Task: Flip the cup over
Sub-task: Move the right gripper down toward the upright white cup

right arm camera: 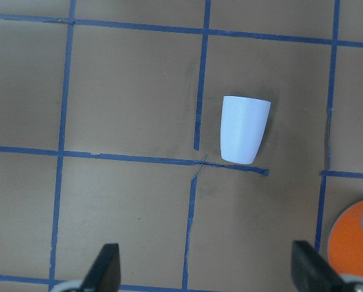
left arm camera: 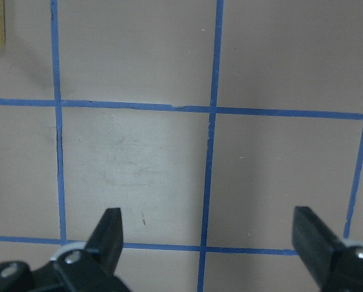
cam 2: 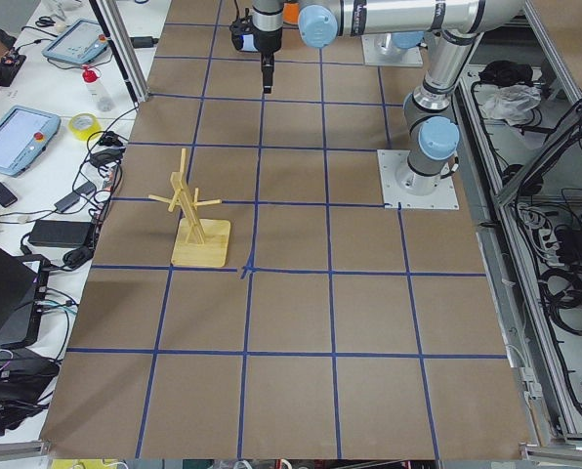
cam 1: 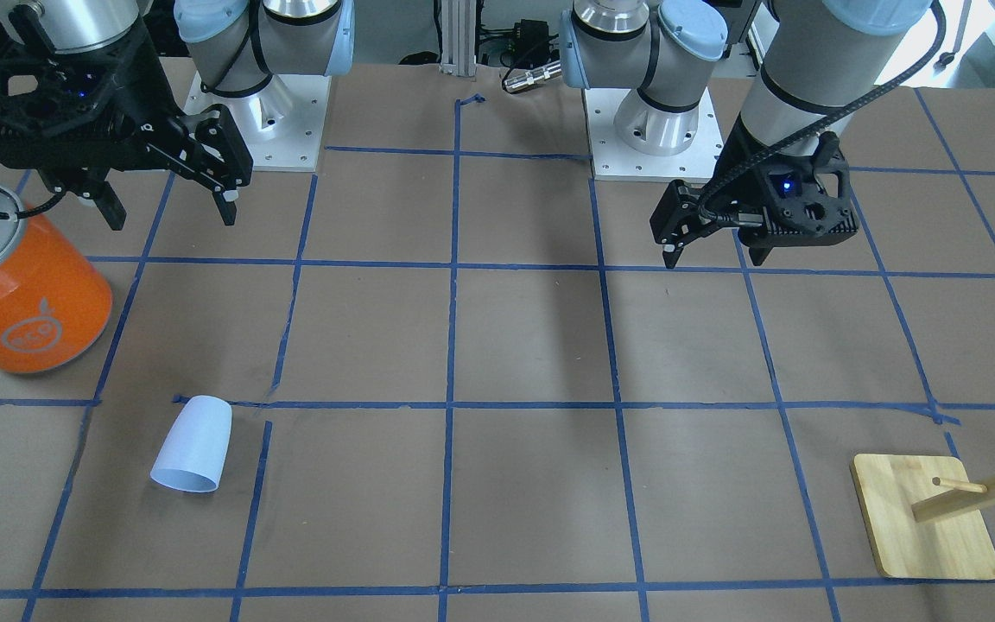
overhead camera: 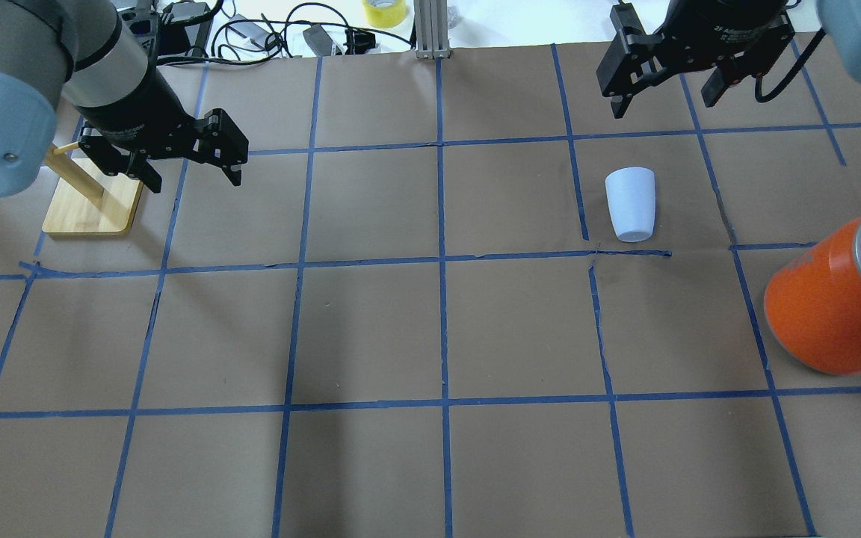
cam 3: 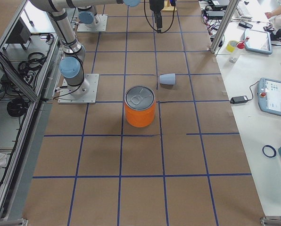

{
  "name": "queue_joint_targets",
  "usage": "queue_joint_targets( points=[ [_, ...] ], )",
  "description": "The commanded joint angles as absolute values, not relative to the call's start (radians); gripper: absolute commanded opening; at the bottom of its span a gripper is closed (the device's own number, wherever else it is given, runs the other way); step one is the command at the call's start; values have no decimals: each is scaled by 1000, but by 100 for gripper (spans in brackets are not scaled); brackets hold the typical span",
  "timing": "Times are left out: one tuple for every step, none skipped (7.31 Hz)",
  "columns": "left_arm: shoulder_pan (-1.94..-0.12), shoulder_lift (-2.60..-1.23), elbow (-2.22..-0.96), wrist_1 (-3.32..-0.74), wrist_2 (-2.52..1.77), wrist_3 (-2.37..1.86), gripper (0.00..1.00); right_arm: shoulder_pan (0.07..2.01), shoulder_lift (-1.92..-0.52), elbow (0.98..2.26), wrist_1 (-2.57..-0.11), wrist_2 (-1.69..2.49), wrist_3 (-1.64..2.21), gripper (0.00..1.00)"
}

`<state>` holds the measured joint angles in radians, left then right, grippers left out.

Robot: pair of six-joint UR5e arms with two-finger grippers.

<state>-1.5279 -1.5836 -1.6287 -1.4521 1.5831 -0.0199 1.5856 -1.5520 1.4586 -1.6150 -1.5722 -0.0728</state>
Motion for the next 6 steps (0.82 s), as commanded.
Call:
queue_joint_targets(
  points=[
    [-1528,-1585,-1629,-1451,1583,-20,100,1586,-1549,1460,-1606,-1565,-71,100],
    [-1528,-1585,-1629,-1451,1583,-20,100,1583,-1548,1466,-1606,-1571,-69,100],
    [-1528,-1586,-1629,-1450,1583,-20,100,1577,-1546,1470,-1624,-1572,-69,100],
    [-1528,-1586,-1629,-1450,1583,-20,100,1563,-1523,1459,-1629,-1572,-58,100],
    [-1528,-1586,-1629,-1450,1583,-20,100,1530,-1475,1450,-1640,-1569,-54,100],
    [-1528,-1588,-1629,-1450,1583,-20,100,1488,-1368,1453,-1749,-1572,-57,100]
  ],
)
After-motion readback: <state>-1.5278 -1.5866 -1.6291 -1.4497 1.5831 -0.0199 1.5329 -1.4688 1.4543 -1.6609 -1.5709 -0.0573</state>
